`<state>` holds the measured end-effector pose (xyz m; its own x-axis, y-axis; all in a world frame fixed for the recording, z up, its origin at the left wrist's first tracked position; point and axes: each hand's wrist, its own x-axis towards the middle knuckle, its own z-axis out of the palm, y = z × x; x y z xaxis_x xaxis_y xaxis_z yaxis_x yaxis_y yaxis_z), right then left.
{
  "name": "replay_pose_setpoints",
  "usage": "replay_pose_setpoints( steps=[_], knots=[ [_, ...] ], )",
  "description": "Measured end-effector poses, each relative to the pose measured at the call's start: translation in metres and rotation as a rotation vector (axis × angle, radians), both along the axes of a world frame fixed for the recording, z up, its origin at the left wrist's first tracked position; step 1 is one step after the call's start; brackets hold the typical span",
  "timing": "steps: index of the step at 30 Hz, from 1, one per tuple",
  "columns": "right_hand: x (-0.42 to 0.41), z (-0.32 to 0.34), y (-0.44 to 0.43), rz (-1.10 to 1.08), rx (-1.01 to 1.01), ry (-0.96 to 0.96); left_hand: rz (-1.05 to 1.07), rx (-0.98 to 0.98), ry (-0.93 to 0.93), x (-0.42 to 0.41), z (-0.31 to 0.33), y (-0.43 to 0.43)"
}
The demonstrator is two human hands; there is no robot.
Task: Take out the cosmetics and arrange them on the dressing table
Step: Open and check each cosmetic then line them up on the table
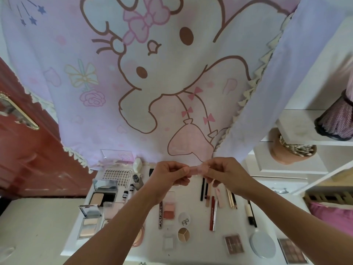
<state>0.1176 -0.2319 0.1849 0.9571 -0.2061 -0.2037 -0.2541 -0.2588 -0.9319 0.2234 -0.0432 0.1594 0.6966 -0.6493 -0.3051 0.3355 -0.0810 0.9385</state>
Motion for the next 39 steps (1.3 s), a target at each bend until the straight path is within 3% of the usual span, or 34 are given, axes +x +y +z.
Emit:
replay_pose_setpoints(
  steps=[8, 15, 31, 39],
  knots=[
    [0.003, 0.008, 0.006, -0.051, 0.152, 0.093, 0.007, 0.010, -0.028, -0.003, 0.004, 0.004],
    [0.004, 0.006, 0.004, -0.012, 0.108, 0.046, 0.025, 0.023, -0.030, -0.004, 0.004, 0.006],
    [0.003, 0.011, 0.004, -0.056, 0.174, 0.138, 0.014, 0.031, -0.042, -0.006, 0.006, 0.004],
    [0.000, 0.008, 0.000, -0.082, 0.174, 0.054, 0.014, 0.041, -0.023, -0.008, 0.002, 0.005]
  ],
)
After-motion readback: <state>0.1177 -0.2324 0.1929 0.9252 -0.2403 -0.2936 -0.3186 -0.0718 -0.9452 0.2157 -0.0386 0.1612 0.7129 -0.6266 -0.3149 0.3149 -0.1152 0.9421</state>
